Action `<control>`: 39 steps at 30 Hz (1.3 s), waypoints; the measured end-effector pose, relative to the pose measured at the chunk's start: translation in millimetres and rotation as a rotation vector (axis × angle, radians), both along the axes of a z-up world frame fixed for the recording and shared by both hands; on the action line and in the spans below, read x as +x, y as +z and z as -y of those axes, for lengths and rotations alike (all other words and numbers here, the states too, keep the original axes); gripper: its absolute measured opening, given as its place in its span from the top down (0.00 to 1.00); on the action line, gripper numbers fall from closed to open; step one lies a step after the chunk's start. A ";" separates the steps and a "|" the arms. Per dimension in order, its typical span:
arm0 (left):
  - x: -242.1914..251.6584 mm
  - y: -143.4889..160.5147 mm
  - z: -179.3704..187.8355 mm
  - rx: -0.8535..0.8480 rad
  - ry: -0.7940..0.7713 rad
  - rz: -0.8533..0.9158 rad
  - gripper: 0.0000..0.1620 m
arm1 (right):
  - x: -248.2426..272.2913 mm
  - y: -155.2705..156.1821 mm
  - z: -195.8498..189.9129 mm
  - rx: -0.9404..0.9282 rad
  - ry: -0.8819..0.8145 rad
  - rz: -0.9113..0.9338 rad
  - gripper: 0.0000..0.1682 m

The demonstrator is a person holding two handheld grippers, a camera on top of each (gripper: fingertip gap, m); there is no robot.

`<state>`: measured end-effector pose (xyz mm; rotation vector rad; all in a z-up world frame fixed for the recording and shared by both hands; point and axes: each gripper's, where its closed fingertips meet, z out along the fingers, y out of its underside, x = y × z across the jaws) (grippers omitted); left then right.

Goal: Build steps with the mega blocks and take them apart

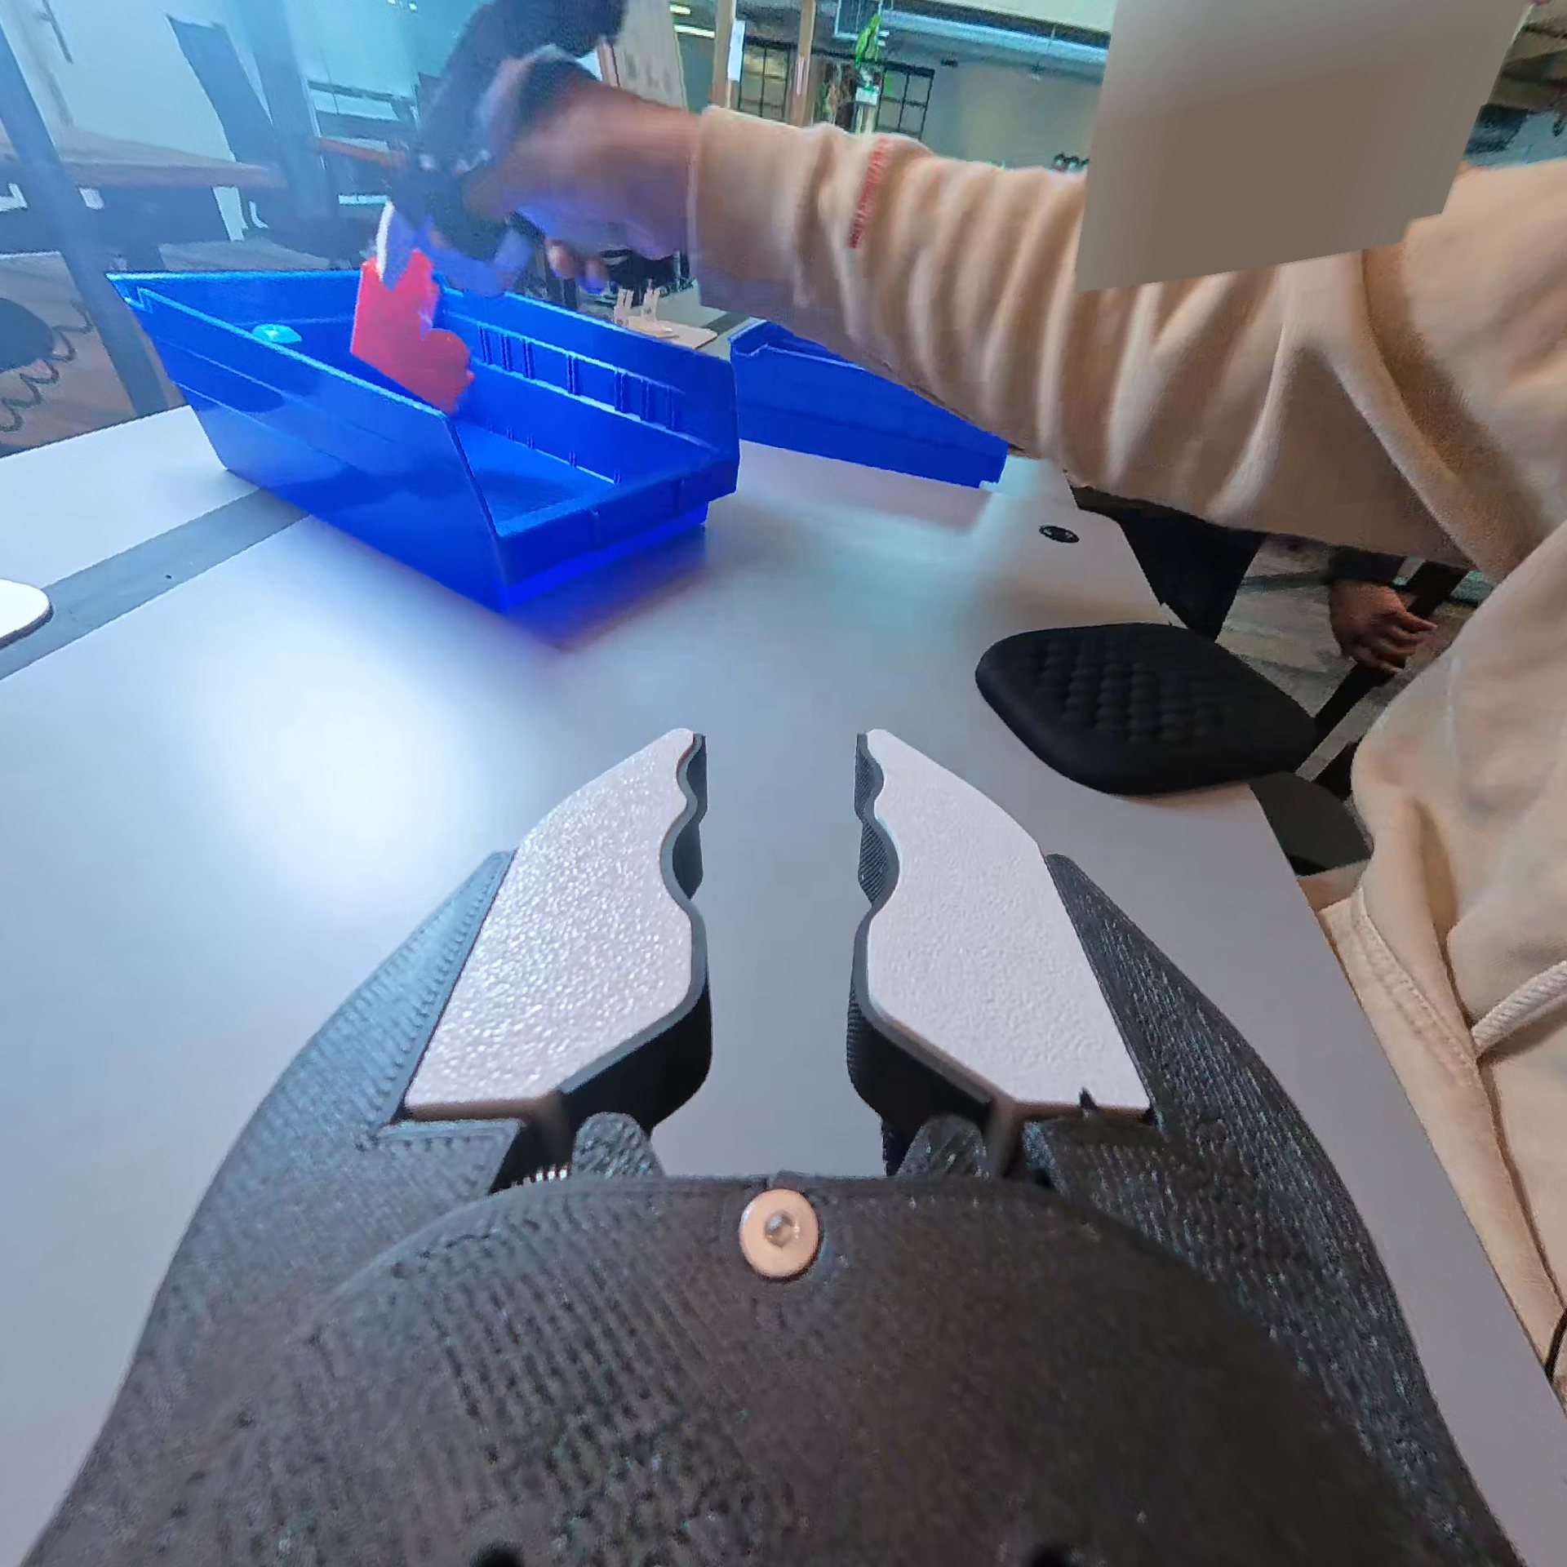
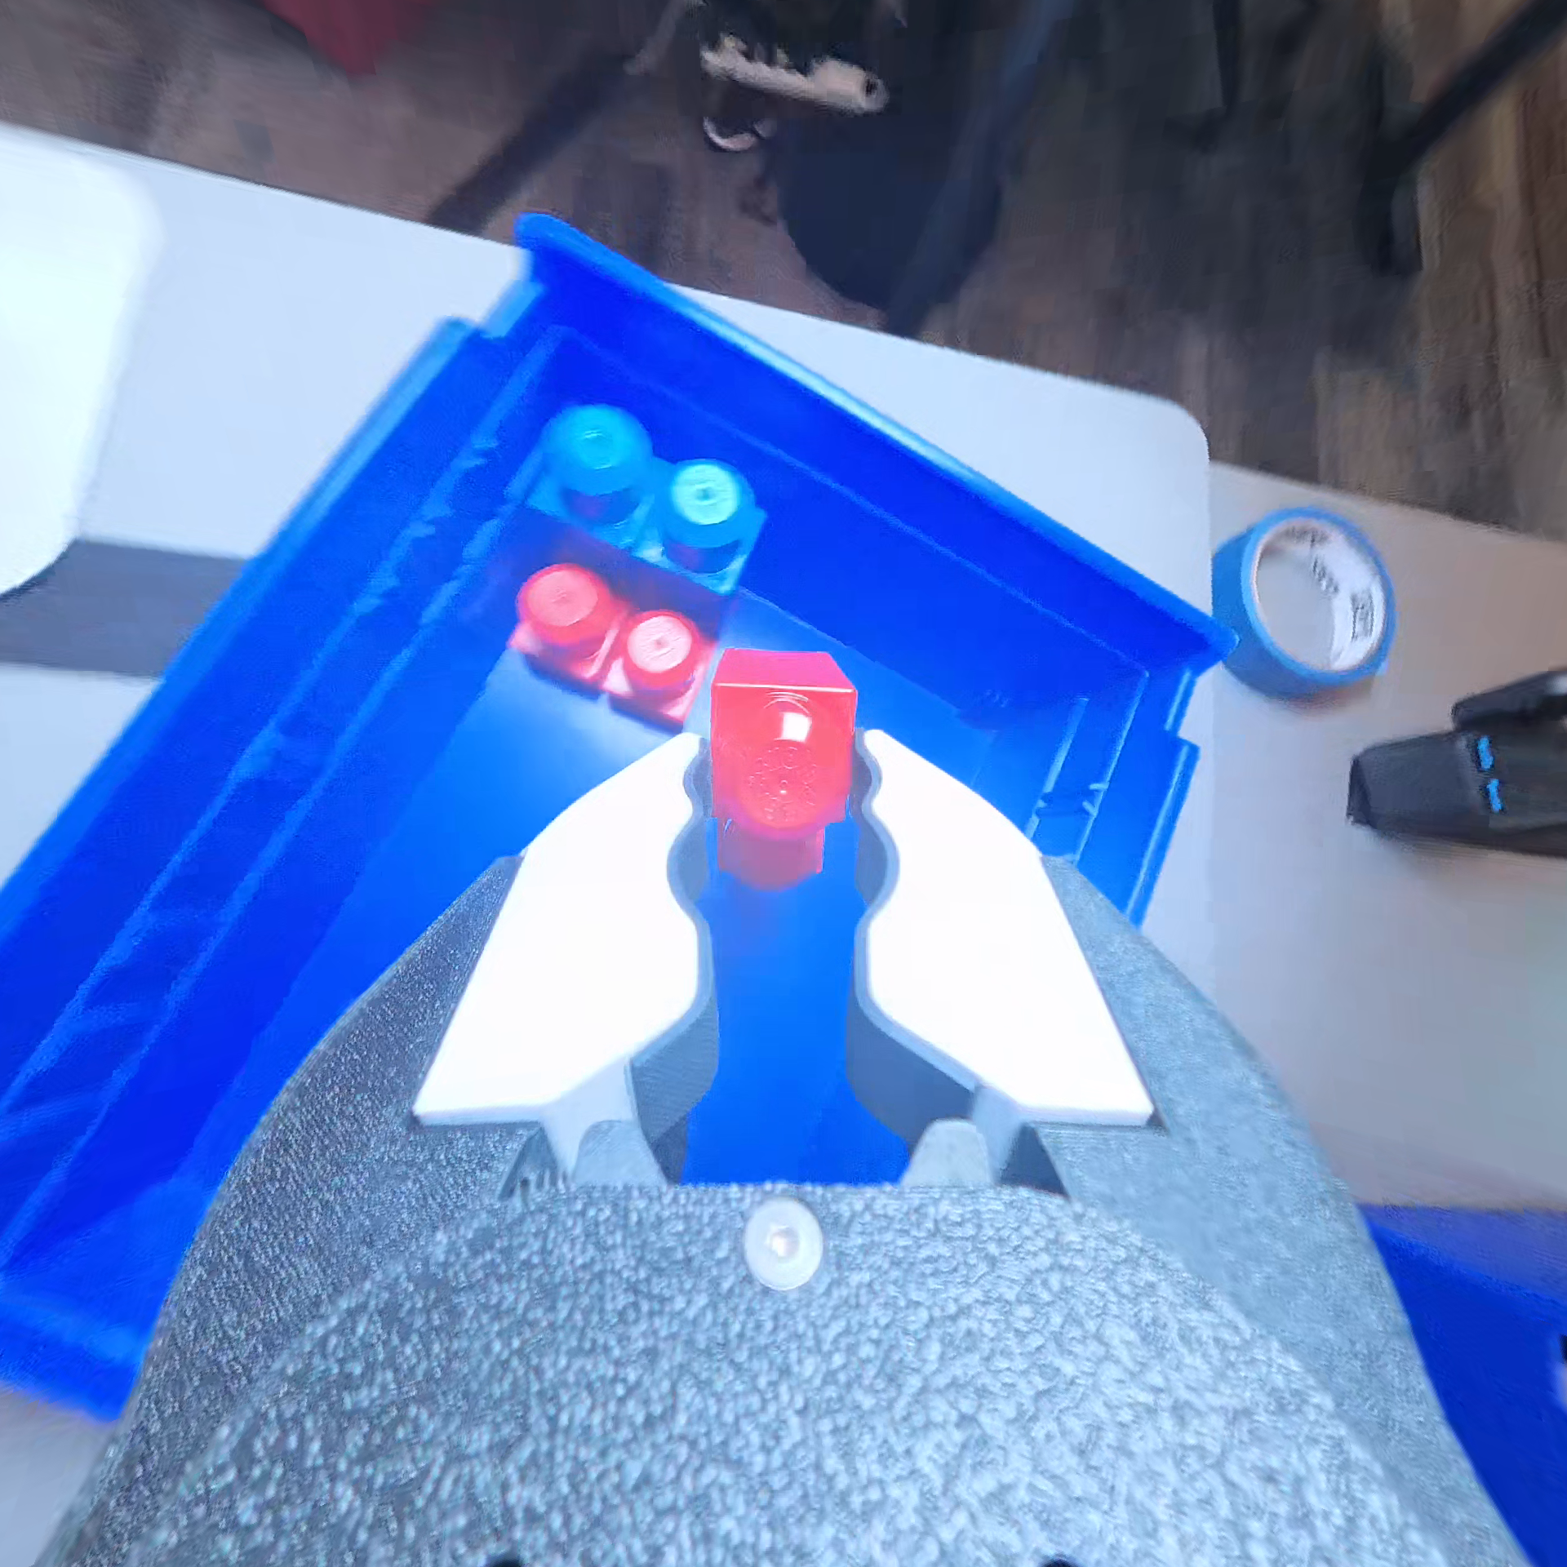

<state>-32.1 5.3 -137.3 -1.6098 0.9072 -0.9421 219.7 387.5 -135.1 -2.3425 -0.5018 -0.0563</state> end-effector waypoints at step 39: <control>-388.8 -52.7 -184.0 -0.720 0.968 -0.506 0.77 | -191.0 9.2 340.1 0.245 0.821 -0.630 0.79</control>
